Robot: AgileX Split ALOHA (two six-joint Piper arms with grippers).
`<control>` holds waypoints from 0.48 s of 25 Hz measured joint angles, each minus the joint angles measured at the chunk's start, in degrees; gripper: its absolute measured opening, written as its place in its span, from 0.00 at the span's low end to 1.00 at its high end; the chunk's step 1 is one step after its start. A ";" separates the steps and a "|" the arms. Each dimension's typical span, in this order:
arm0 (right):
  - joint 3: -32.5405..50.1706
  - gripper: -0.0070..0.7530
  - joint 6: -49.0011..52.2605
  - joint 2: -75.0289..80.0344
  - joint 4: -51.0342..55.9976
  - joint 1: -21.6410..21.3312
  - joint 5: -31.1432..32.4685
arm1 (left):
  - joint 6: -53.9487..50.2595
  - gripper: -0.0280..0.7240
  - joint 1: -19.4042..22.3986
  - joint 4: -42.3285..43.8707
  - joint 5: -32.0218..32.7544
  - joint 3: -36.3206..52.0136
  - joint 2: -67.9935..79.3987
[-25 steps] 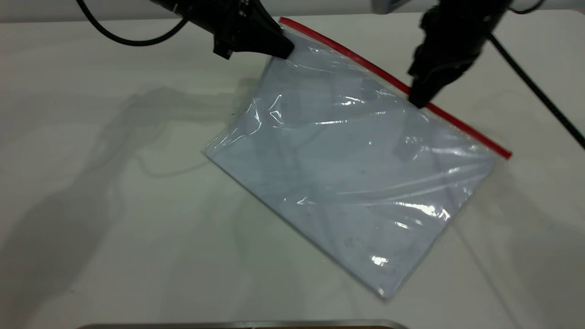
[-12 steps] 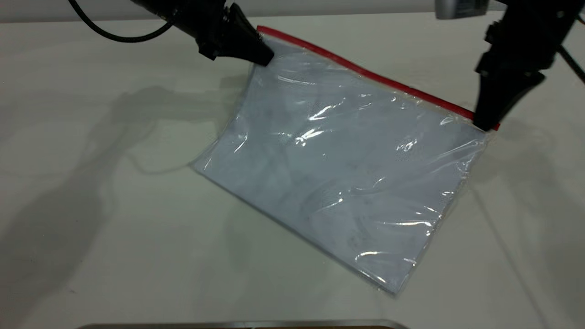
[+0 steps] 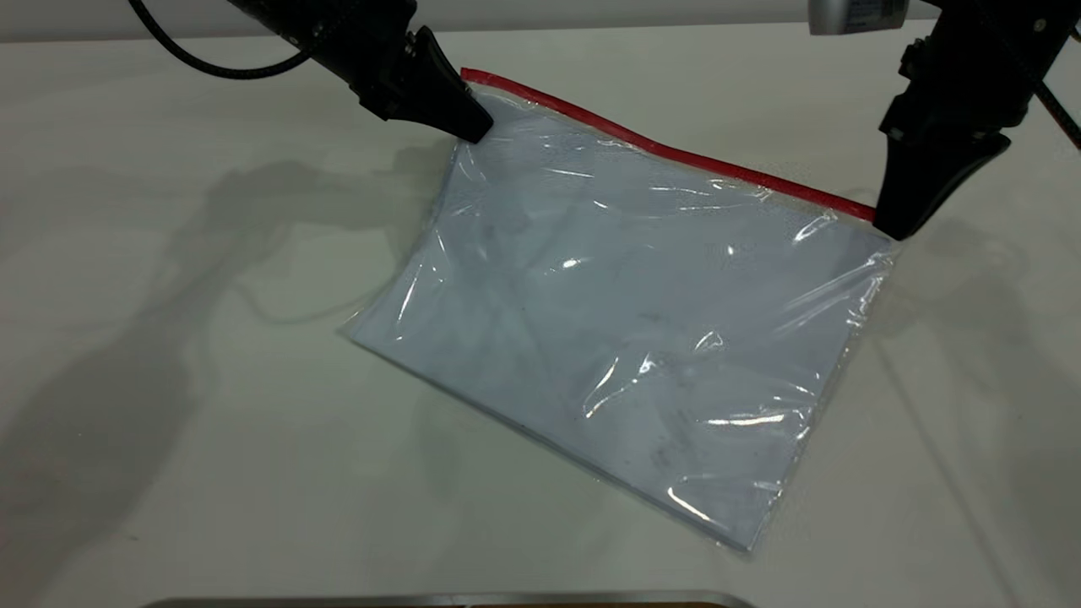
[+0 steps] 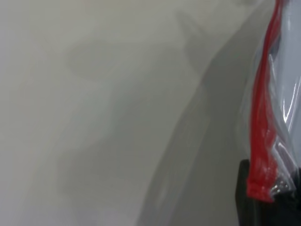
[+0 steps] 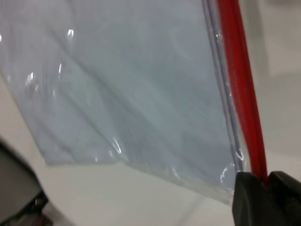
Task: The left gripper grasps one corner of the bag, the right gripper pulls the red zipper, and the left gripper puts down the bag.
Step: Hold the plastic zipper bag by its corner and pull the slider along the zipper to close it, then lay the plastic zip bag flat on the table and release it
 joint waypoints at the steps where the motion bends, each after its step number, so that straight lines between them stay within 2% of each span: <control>1: 0.00 0.13 0.00 0.00 0.63 0.00 -0.76 | -0.33 0.14 0.00 0.00 -0.43 0.00 0.00; 4: 0.00 0.26 0.00 0.00 2.62 0.00 -2.64 | -2.88 0.26 0.24 -0.18 -1.83 0.00 0.00; 10: 0.05 0.69 -0.05 0.00 3.63 0.00 -10.18 | -9.69 0.70 0.55 -0.66 -4.22 0.00 -0.36; 12: -1.24 0.79 -0.05 0.00 3.63 0.00 -12.47 | -13.13 0.82 0.55 0.84 -6.07 0.00 -1.40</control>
